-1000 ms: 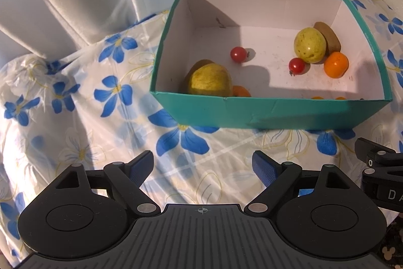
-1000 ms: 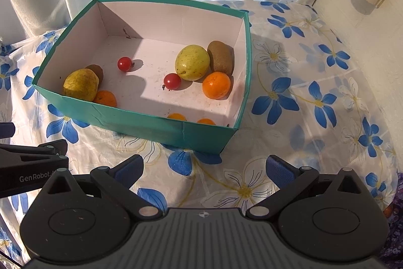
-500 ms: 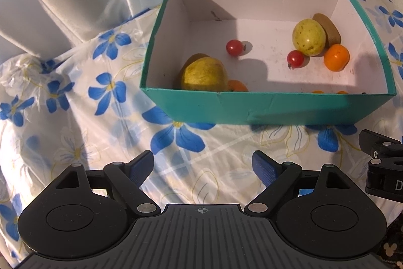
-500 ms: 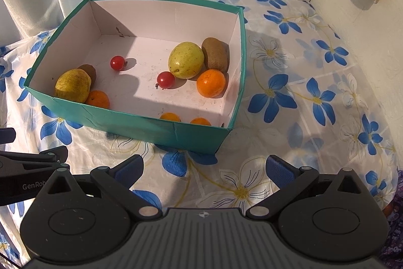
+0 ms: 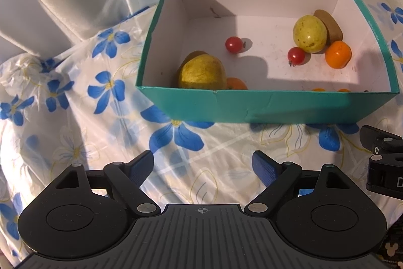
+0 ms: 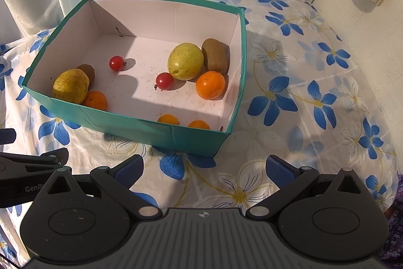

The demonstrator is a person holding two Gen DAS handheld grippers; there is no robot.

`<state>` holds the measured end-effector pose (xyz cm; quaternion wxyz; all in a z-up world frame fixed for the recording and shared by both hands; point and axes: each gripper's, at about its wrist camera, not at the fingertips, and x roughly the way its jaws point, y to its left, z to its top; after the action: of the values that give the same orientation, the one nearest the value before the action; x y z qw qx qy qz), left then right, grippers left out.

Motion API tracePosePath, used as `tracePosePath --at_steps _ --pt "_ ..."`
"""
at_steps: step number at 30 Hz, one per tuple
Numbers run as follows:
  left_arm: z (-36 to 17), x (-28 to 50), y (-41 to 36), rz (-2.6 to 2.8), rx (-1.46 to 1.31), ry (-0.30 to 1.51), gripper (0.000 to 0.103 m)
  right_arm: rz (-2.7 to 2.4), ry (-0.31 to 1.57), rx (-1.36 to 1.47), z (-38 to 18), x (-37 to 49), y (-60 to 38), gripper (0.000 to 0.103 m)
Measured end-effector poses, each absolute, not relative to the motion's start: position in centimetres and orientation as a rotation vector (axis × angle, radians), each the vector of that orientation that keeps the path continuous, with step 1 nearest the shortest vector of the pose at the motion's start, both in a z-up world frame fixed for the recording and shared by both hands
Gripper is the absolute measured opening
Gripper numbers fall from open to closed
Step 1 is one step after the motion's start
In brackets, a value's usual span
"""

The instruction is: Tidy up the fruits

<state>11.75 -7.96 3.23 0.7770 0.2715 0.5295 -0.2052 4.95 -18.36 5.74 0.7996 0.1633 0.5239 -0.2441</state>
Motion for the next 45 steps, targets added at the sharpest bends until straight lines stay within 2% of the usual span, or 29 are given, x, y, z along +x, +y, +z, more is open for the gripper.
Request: tracePosePath --at_steps 45 --pt "2.69 11.99 -7.96 -0.441 0.592 1.169 0.090 -0.500 1.127 0.337 5.26 5.39 -18.50 0.103"
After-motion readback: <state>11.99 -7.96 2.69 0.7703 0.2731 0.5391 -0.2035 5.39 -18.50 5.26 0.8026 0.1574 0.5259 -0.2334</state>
